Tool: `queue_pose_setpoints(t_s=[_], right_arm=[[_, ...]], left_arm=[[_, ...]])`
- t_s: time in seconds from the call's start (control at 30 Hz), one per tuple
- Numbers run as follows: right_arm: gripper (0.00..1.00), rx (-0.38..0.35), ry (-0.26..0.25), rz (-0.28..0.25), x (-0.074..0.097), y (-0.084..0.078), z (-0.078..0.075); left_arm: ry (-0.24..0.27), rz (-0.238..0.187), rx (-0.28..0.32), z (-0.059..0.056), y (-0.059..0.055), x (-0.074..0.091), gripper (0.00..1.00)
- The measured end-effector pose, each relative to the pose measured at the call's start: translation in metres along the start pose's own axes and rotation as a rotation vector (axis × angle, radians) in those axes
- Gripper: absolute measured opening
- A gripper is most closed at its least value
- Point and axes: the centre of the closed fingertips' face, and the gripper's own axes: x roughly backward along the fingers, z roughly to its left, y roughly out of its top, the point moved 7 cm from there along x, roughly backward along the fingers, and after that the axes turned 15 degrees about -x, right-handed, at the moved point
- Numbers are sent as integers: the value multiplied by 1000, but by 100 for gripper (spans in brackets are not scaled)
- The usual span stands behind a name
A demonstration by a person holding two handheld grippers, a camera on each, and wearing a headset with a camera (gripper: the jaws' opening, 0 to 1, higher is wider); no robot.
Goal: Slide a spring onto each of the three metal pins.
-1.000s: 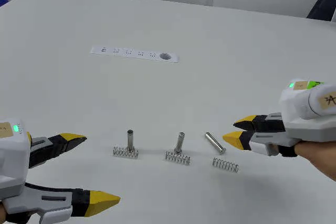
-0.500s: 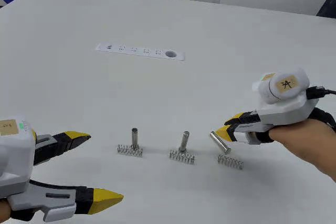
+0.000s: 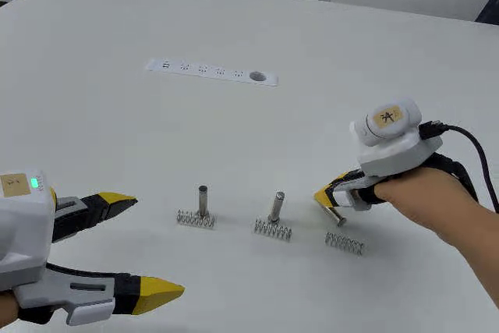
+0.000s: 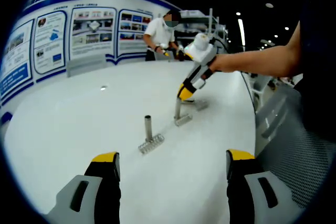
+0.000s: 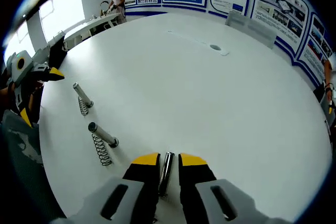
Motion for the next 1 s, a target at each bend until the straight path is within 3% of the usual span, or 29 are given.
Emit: queue_pose_setpoints(t_s=[0.47,1.0], right_arm=[[12,-44,-40,81,-10,-1,3],[9,-28,-99,215,-14,6,6]], left_arm=[[-4,-5,13,0,-4,0,83],[-10,0,17,-1,-5,0,82]])
